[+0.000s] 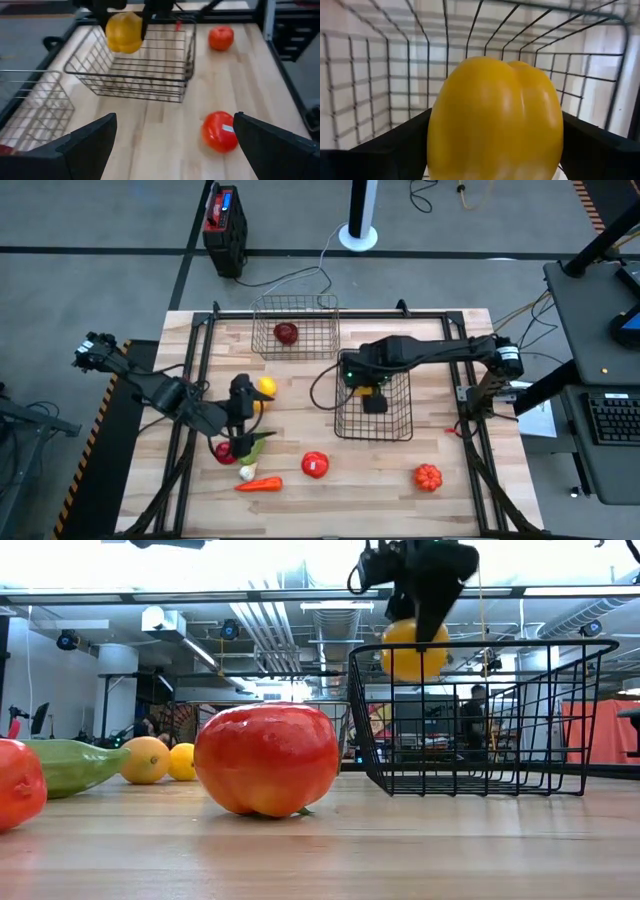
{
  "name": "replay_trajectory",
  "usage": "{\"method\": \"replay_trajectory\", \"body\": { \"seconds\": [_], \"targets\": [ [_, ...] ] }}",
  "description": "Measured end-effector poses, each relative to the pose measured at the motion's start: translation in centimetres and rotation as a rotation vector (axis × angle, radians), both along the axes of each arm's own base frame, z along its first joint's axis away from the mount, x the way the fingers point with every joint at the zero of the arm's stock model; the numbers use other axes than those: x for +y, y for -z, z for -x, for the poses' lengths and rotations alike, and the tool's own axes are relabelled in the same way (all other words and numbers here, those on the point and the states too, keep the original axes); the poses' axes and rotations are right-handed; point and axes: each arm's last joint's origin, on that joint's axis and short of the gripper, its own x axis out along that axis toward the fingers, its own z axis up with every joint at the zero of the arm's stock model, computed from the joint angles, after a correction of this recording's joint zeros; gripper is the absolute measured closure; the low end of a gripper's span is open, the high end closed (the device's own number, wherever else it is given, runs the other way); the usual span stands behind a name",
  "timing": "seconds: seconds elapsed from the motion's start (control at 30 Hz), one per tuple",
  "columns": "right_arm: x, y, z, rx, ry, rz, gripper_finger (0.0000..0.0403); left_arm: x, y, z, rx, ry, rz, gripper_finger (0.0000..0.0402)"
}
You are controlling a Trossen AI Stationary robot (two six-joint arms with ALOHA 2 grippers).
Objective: Sort produce into baskets
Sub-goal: Put the yellow bell pepper into the black wire basket
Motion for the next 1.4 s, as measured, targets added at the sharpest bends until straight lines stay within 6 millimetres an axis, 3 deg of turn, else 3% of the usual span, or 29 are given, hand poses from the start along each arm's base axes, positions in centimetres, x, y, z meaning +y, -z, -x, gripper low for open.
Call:
{"method": "replay_trajectory", "body": {
  "seconds": [0.47,0.77,1.4],
  "targets": [
    [-1.8,4.6,-0.1,-0.007,-0.085,0.008,0.0062,-1.9,3.6,-3.2,0.103,-0.088,0.038,0.0022],
    [-1.9,6.9,-0.4,-0.058,-0.076,0.014,0.0062,-2.8,5.4,-4.5,0.191,-0.021,-0.025,0.0022],
    [-2.3,8.8,-1.0,-0.054,-0.077,0.027,0.0049,-2.8,5.2,-5.2,0.135,-0.019,-0.125,0.0022]
  ]
}}
